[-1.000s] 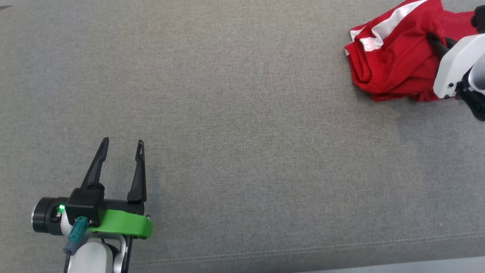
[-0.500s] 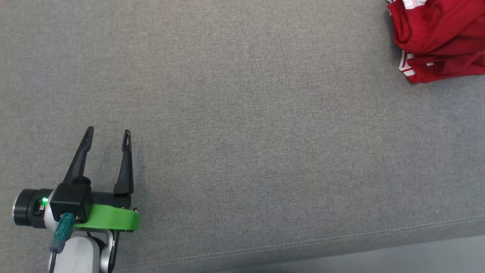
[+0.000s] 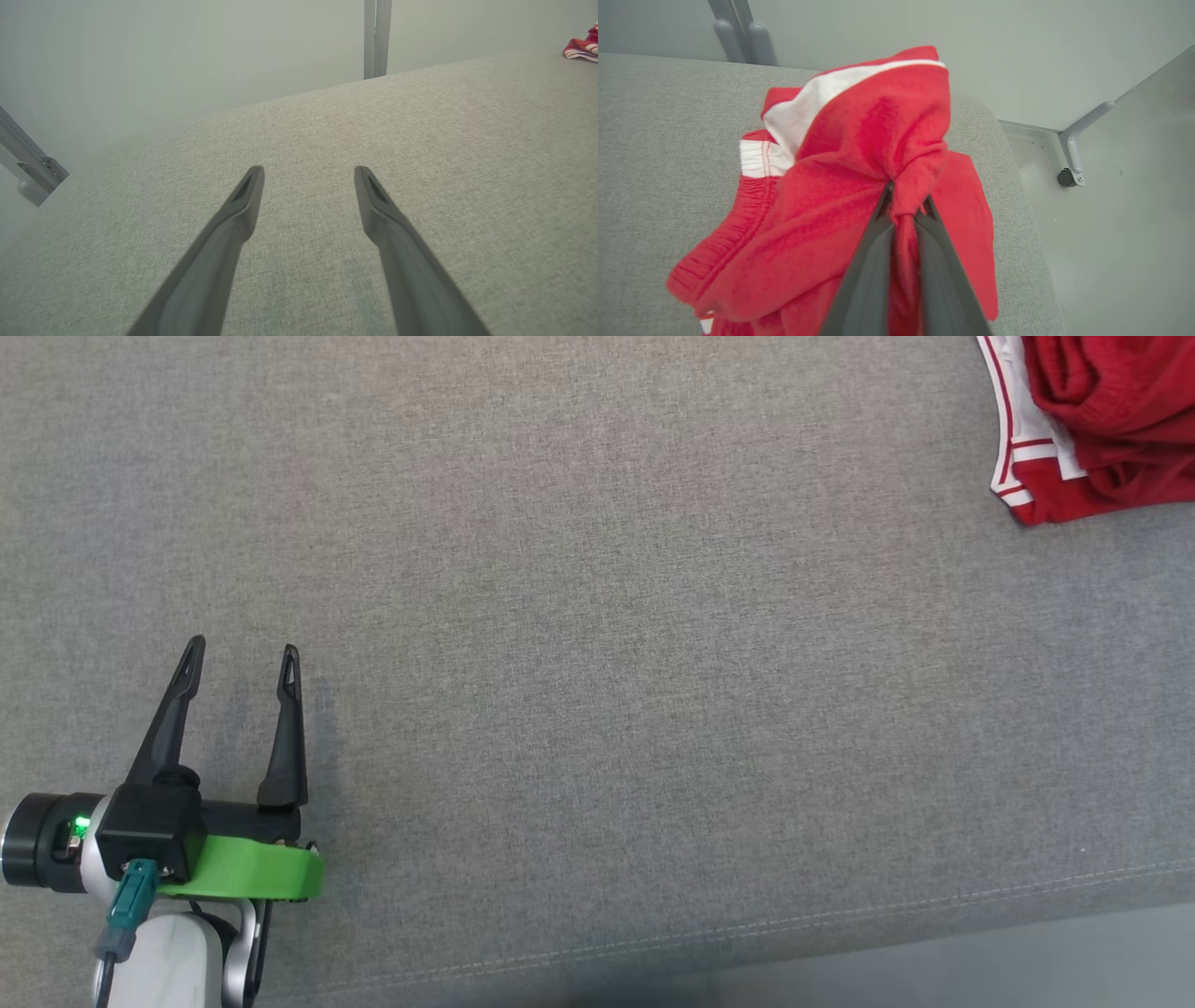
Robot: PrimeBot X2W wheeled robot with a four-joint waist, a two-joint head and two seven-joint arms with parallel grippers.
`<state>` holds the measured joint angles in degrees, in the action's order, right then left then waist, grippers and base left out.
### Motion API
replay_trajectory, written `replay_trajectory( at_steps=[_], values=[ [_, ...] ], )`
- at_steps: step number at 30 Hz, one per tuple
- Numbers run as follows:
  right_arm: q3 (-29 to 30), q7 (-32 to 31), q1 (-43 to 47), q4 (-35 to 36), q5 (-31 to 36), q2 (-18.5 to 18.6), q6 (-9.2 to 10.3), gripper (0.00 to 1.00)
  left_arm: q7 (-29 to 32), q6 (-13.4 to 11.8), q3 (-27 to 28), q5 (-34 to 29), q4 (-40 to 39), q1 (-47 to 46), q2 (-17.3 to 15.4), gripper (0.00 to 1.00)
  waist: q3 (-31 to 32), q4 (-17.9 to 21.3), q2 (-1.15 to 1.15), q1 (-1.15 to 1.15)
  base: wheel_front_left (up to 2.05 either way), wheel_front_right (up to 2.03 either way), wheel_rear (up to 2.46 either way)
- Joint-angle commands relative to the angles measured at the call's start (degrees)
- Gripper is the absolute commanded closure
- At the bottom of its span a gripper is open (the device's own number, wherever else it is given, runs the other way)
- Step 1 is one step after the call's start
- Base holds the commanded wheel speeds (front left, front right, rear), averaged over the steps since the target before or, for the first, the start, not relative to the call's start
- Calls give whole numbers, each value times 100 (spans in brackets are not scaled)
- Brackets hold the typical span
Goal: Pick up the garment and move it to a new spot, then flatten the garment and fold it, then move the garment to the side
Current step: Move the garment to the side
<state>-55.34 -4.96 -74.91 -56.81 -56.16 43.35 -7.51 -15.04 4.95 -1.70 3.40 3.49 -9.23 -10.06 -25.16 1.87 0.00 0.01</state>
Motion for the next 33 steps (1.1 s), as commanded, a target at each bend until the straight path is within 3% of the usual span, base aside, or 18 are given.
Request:
replay_trajectory(
  at_steps=[1,12,13,14,15,22,33],
  values=[
    [-10,29,-105,-78,34,25,4,100,-13,-33,32,15,-41,-100,-60,0,-59,-26,0,-1,0,0,0],
    [-59,239,-229,-532,92,-11,4,100,-13,-64,11,44,-56,-135,-95,0,-211,-92,0,-1,0,0,0],
    [-66,310,-265,-610,142,-7,6,86,-13,-69,9,48,-51,-136,-96,0,-216,-100,0,-1,0,0,0],
    [-75,345,-279,-665,166,-33,6,51,-13,-75,11,52,-45,-139,-98,0,-218,-105,0,-1,0,0,0],
    [-84,375,-286,-713,185,-61,6,0,-13,-81,10,43,-41,-142,-97,0,-218,-112,0,-1,0,0,0],
    [-194,759,-474,-1112,494,-174,6,0,-13,-121,-2,80,2,-154,-52,0,-149,-128,0,-1,0,0,0],
    [160,1716,-145,-841,68,-514,6,0,-13,-160,-10,181,85,-7,119,0,324,-170,0,-1,0,0,0]
  ],
)
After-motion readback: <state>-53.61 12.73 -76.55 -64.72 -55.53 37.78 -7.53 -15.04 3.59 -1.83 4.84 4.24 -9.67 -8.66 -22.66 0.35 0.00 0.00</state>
